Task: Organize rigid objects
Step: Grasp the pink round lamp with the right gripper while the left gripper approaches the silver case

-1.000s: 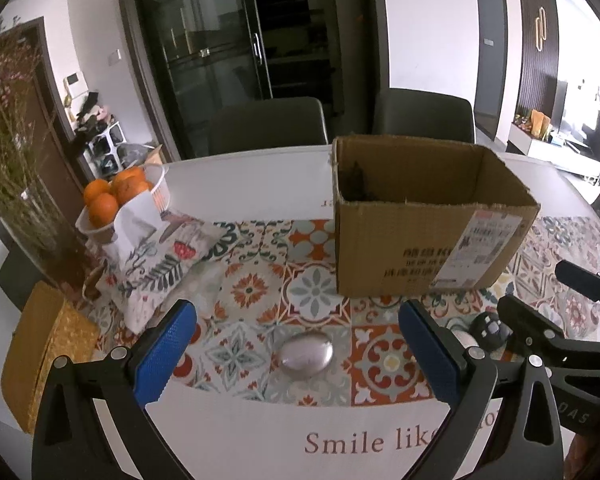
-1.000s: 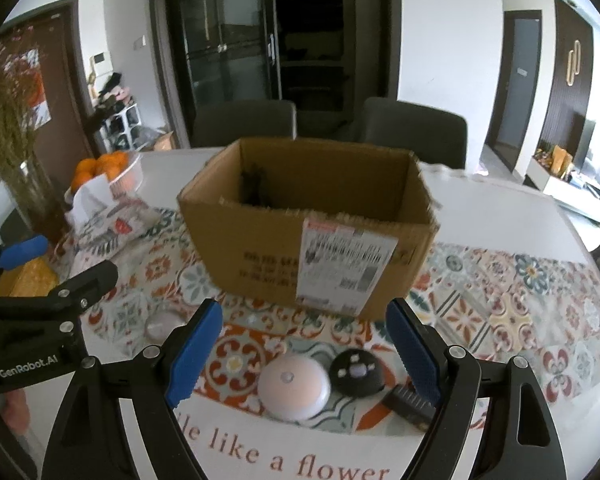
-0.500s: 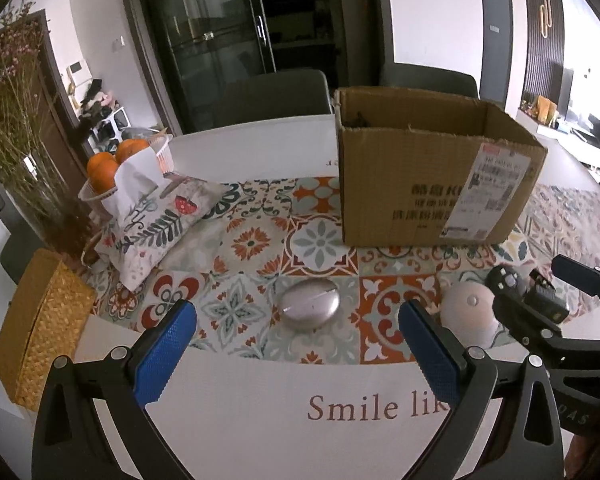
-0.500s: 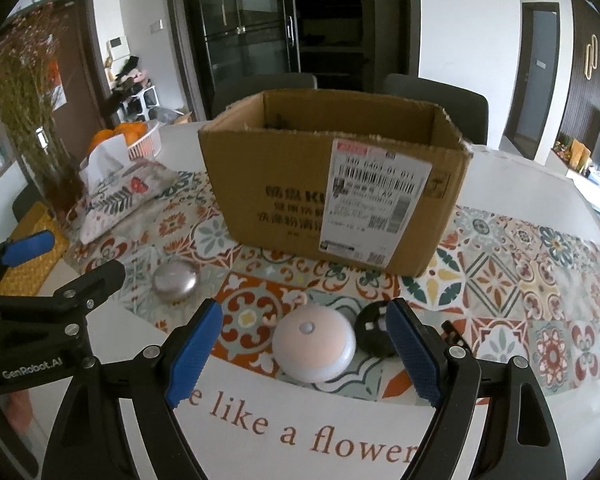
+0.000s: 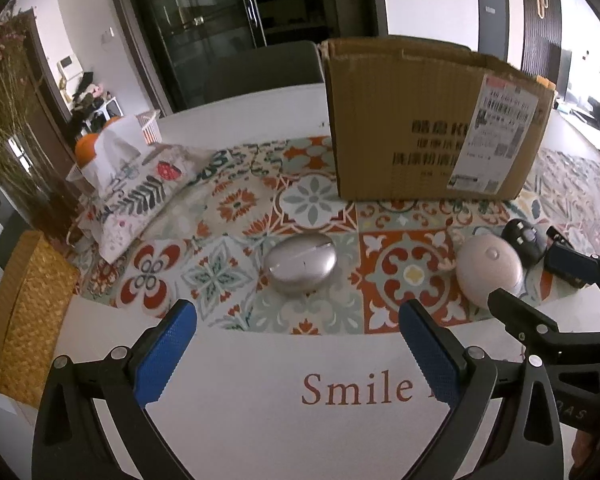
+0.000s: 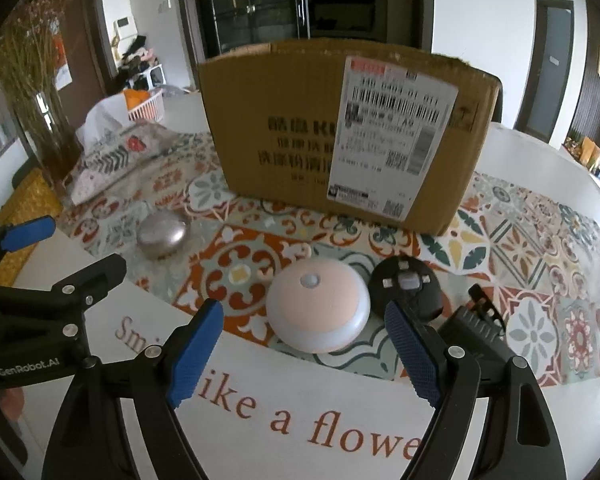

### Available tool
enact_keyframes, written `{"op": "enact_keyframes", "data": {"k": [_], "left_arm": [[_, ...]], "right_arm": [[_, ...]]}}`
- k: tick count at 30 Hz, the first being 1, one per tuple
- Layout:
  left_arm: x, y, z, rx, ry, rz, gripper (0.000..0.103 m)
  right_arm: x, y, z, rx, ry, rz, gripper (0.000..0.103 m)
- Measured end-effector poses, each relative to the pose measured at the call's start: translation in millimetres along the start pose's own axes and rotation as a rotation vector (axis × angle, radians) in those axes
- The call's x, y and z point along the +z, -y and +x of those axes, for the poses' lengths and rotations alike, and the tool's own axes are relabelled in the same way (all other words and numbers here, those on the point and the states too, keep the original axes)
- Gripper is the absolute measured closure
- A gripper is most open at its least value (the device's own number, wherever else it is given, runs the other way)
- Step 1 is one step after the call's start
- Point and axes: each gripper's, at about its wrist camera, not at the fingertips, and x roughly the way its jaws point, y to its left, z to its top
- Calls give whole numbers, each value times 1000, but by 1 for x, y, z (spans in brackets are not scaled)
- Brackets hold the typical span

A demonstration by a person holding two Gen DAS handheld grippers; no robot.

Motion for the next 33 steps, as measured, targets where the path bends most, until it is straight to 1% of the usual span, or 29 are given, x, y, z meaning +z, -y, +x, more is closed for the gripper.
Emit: {"op": "enact_keyframes", "data": {"k": [6, 16, 33], "left_arm": [[-4, 1, 13, -3, -25, -19, 0], [0, 6, 24, -1, -13, -10, 0], [3, -4, 42, -8, -24, -30, 0]], "right_arm": [[-5, 2, 17, 12, -25, -8, 20], [-8, 8, 38, 29, -63, 17, 20], [5, 4, 65, 25, -51, -17, 20]]}}
